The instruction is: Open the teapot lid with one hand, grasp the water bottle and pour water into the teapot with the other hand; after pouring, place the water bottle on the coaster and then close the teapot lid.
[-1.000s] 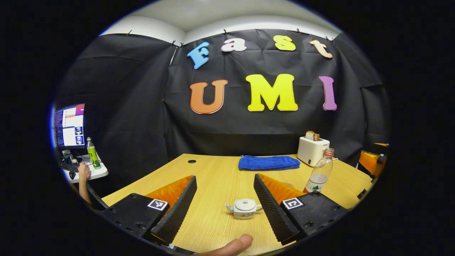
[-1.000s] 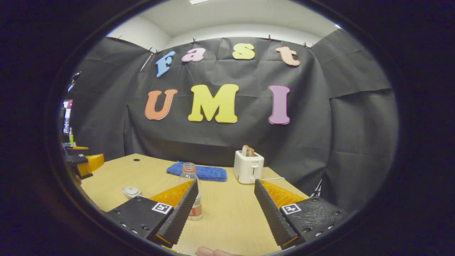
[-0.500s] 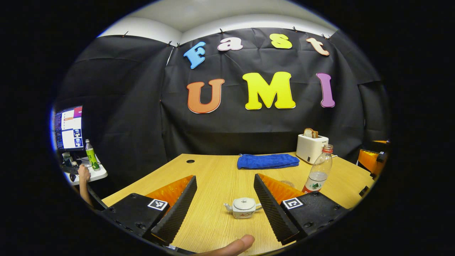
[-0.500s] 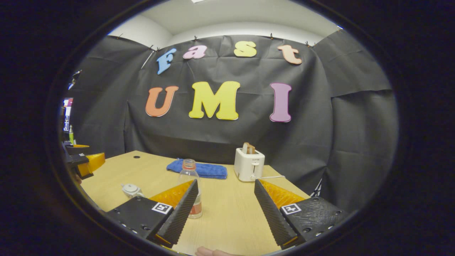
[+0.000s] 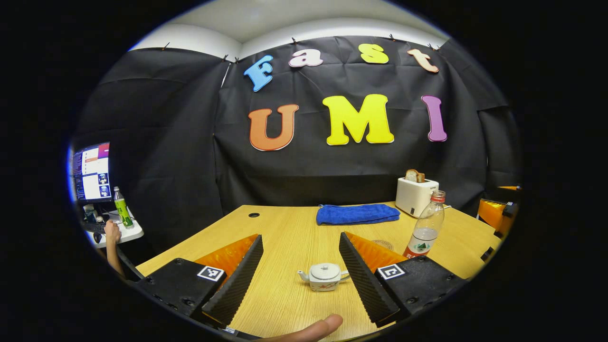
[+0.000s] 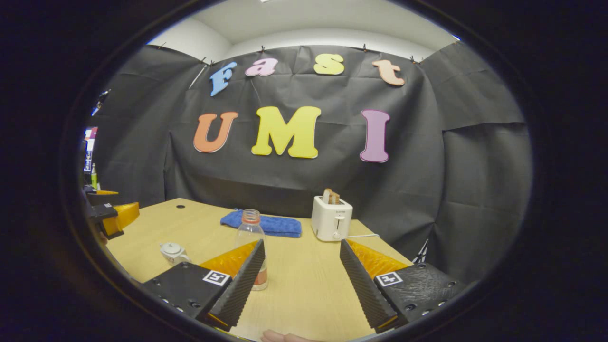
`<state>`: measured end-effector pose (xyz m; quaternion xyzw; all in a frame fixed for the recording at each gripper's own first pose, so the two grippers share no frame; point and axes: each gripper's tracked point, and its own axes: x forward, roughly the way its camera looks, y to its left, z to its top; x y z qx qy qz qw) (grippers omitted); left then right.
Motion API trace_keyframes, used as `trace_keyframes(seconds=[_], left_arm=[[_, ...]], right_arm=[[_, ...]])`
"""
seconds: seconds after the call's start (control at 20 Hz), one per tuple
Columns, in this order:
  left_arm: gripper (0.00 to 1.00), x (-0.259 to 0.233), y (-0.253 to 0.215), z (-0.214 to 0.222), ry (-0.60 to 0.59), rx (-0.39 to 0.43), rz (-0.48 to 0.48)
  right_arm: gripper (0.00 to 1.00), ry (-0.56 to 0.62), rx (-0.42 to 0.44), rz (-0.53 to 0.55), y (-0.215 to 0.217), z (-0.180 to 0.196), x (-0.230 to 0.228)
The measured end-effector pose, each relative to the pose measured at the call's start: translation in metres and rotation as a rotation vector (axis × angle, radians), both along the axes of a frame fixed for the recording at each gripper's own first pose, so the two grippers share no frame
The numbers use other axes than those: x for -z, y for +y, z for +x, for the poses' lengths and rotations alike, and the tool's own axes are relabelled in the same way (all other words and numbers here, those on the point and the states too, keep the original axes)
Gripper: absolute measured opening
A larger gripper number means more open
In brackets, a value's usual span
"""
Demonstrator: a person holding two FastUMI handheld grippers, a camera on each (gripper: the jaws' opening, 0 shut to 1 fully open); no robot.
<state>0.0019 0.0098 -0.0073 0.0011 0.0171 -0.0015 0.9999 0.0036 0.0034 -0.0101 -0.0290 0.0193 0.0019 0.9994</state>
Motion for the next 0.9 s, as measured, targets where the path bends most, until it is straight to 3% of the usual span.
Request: trace_keyframes(seconds=[0.35,0.55,0.75,0.9], left_arm=[[1.00,0.011,-0.010,0.023,-0.026,0.015,0.006],[1.00,0.040,-0.016,0.055,-0.014,-0.007,0.063],[1.00,0.071,-0.046,0.074,0.036,0.078,0.007],[0.95,0.095,-0.048,0.085,0.100,0.085,-0.026]], right_arm=[[0.95,0.010,0.007,-0.010,-0.001,0.002,0.004],[0.95,0.023,0.016,-0.015,0.001,0.006,0.011],[0.97,0.034,0.017,-0.036,0.005,0.009,0.017],[0.95,0.036,0.020,-0.040,0.004,0.010,0.018]])
